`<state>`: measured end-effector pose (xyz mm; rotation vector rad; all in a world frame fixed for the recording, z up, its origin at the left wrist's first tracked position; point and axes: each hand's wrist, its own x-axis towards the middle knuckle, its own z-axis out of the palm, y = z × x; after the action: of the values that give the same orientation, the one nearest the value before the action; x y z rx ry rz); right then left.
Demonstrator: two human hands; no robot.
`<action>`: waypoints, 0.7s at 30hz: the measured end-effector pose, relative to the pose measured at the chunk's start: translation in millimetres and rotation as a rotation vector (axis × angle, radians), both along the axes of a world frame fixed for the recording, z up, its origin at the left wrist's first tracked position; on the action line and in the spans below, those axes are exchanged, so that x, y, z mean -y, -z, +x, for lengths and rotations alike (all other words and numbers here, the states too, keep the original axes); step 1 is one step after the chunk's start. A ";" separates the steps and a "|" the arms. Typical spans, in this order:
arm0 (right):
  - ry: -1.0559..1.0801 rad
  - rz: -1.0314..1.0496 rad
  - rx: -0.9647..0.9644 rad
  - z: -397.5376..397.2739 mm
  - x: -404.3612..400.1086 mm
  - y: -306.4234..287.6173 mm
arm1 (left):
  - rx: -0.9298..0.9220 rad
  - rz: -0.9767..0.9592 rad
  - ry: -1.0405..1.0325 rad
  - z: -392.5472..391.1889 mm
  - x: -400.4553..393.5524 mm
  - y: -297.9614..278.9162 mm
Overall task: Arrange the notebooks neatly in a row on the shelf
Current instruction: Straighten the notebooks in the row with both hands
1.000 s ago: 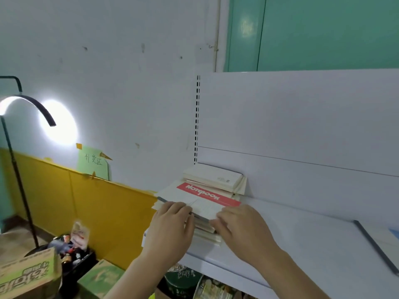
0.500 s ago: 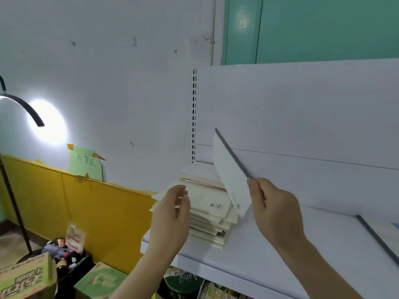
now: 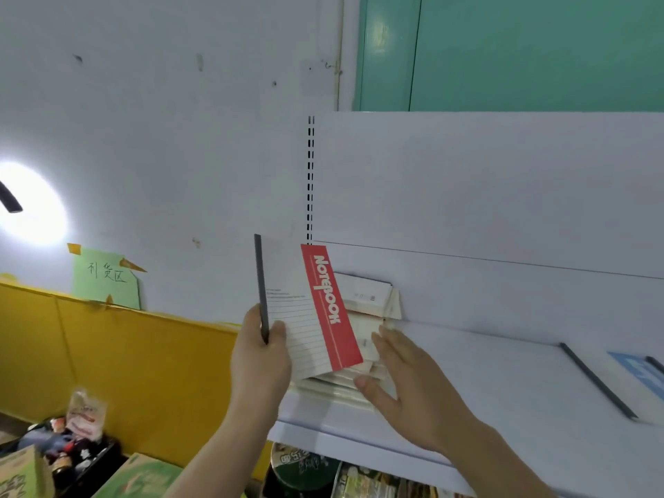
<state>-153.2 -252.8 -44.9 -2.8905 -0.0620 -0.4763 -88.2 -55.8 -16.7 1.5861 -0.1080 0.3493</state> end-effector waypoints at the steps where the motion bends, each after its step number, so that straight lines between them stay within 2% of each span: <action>1: -0.025 -0.030 -0.015 1.9 0.2 5.3 | -0.009 -0.001 -0.010 1.4 -5.9 3.0; 2: -0.037 -0.049 0.019 3.7 0.3 11.1 | -0.016 0.000 -0.017 2.4 -11.2 6.0; 6: -0.059 -0.060 0.462 5.3 0.1 16.1 | -0.030 -0.022 -0.040 2.7 -26.6 12.5; 8: -0.077 -0.131 0.554 3.9 -1.3 12.4 | -0.016 -0.017 -0.042 0.8 -31.5 13.7; 15: -0.138 -0.351 0.581 1.1 -3.1 15.5 | -0.026 -0.026 -0.056 -4.3 -40.3 21.5; 18: -0.054 -0.190 0.487 -0.1 -4.0 14.8 | -0.042 -0.050 -0.031 -9.0 -37.0 21.6; 21: 0.071 0.159 0.377 -15.6 -5.8 5.2 | -0.022 -0.078 0.072 -17.5 -27.9 18.6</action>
<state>-168.8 -247.0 -50.1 -2.6182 0.0199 -0.9861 -105.7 -27.9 -35.3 1.5050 -0.1325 0.2768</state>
